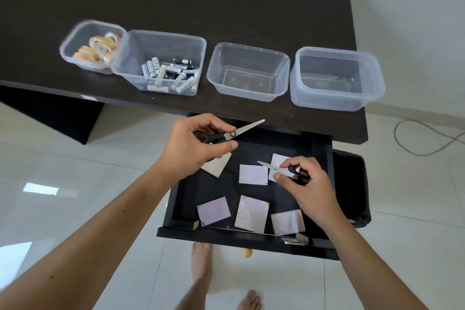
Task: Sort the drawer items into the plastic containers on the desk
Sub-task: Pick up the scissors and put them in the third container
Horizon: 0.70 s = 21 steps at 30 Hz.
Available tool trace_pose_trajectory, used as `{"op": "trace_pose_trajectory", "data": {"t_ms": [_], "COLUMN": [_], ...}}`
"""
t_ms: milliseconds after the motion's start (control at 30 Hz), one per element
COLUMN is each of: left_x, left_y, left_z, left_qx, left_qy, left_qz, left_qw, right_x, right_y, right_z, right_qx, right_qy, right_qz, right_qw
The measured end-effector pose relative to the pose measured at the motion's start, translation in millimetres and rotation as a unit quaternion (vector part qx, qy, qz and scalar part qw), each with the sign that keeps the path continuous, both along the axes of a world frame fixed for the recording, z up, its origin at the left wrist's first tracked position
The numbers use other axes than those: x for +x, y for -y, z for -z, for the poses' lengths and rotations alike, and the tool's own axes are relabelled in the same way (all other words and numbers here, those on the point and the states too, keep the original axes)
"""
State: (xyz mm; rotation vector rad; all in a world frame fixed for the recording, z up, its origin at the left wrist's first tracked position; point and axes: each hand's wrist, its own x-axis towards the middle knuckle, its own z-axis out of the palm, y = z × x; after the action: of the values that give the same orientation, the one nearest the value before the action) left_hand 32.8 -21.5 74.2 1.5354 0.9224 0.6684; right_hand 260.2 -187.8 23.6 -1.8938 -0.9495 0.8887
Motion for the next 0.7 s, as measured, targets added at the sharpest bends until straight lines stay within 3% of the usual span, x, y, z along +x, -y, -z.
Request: {"op": "trace_pose_trajectory", "data": {"t_ms": [200,433,600,700], "left_x": [36,89,100,96], "left_y": [-46,-113,-135,-136], "left_z": [-48,-49,-31,-31], "left_qx": [0.198,0.337,0.372,0.361], "left_qy": [-0.037,-0.177,-0.272,-0.266], "left_qz": [0.027,0.089,0.127,0.115], "left_qw": [0.979,0.92,0.878,0.886], "right_x": [8,15,20,20], "right_y": [-3,-3,-12,-28], "right_z": [-32,-45,-52,-67], "right_qx": [0.041,0.071,0.081,0.107], "right_qy": [0.048,0.084,0.083,0.086], "right_qz": [-0.01,-0.012,-0.008,-0.027], "right_qw": [0.998,0.994,0.993,0.99]}}
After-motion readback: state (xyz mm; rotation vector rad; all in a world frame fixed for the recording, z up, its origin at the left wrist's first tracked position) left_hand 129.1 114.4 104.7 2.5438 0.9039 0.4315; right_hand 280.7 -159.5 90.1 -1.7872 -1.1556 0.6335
